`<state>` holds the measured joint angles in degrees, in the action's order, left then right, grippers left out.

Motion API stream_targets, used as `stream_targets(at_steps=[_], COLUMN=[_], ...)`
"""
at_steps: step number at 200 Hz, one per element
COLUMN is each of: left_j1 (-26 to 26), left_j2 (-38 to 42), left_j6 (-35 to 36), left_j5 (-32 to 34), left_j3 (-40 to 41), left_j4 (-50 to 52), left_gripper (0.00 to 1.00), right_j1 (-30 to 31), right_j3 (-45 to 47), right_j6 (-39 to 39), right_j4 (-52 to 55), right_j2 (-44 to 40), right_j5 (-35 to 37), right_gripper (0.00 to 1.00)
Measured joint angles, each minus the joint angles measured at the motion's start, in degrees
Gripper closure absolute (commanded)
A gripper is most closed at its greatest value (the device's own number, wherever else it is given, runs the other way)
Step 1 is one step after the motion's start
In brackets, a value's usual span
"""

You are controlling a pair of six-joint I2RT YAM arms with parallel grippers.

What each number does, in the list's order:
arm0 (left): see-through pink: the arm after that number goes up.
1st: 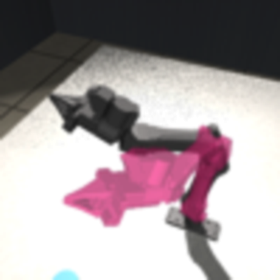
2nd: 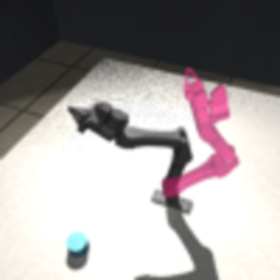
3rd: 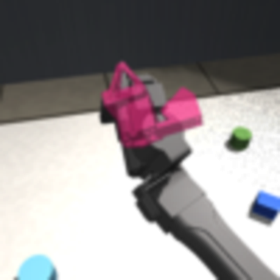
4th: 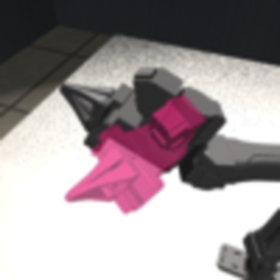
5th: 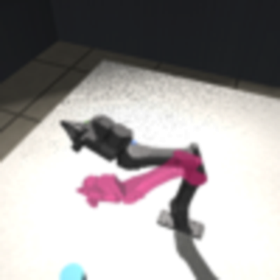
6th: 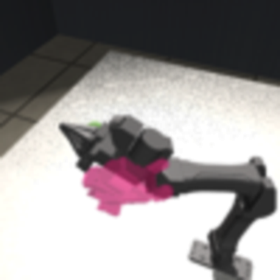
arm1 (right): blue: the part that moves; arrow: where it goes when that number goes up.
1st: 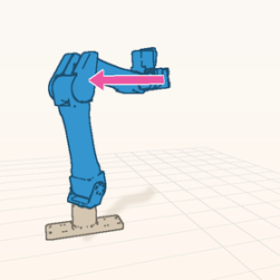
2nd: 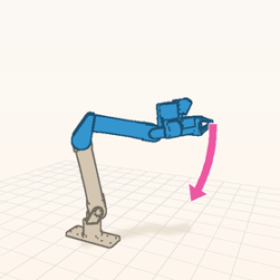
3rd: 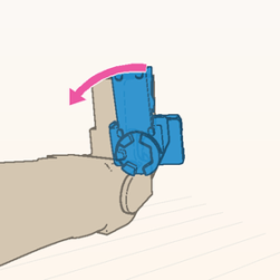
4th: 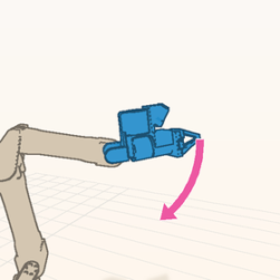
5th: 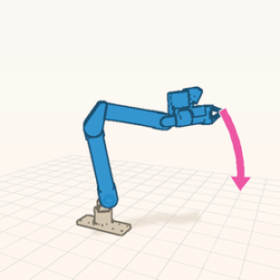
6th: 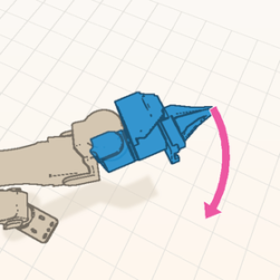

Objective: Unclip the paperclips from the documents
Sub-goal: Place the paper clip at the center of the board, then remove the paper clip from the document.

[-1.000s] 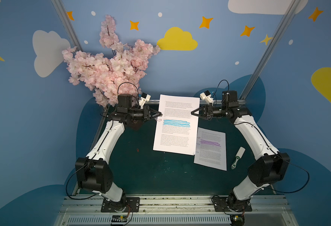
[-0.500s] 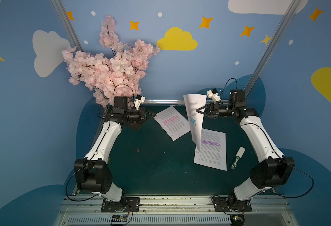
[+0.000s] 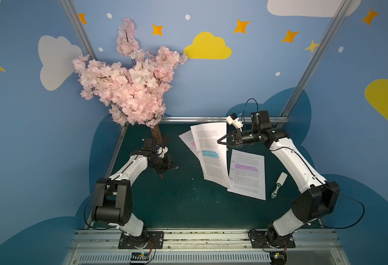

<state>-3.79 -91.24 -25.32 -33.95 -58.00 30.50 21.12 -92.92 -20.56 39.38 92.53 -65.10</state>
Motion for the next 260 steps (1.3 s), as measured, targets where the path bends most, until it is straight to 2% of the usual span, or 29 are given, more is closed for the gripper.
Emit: stream_targets(at_steps=[20,57,70,95,101,114,147,171,189,205,237,260], left_j1=[0.59,1.49,1.73,2.16,2.16,2.16,2.54,2.38,1.99,1.51,0.46,-0.70], left_j2=[-2.78,-6.56,-7.34,-8.26,-8.26,-8.07,-2.93,5.62,11.52,12.92,7.93,3.96], left_j6=[0.04,-0.96,-0.96,-1.20,-1.07,-0.96,-1.73,-5.03,-11.61,-18.71,-28.81,-35.87], left_j5=[3.91,10.58,12.39,13.29,13.57,14.58,16.65,11.37,2.69,-3.76,-14.01,-18.53], left_j3=[1.99,2.80,2.80,1.57,0.85,-0.22,-0.37,1.36,6.32,10.60,10.86,10.62], left_j4=[-0.98,-2.93,-3.78,-4.15,-4.04,-3.78,-0.52,-4.63,-19.04,-33.83,-53.35,-66.40], left_gripper=[0.94,0.79,0.61,0.16,0.08,0.01,0.00,0.00,0.00,0.00,0.00,0.00], right_j1=[2.43,4.22,4.57,4.92,4.98,5.16,5.25,5.25,5.27,5.42,6.40,7.15], right_j3=[-1.55,-2.69,-2.69,-2.78,-2.84,-3.19,-3.96,-5.68,-7.23,-8.59,-10.82,-11.23], right_j6=[1.25,2.29,2.69,3.08,3.15,3.34,3.72,3.65,3.19,2.49,1.18,-0.11], right_j4=[2.10,4.26,5.18,6.05,6.34,6.86,7.54,8.00,8.00,7.85,7.04,5.97], right_j2=[1.60,3.52,3.78,3.98,4.00,4.17,4.44,5.53,6.62,7.63,9.16,9.57], right_j5=[1.07,1.29,1.55,1.88,1.95,2.10,2.14,2.05,1.77,1.16,-0.22,-1.22], right_gripper=[1.00,1.00,1.00,1.00,1.00,1.00,1.00,1.00,1.00,1.00,1.00,1.00])
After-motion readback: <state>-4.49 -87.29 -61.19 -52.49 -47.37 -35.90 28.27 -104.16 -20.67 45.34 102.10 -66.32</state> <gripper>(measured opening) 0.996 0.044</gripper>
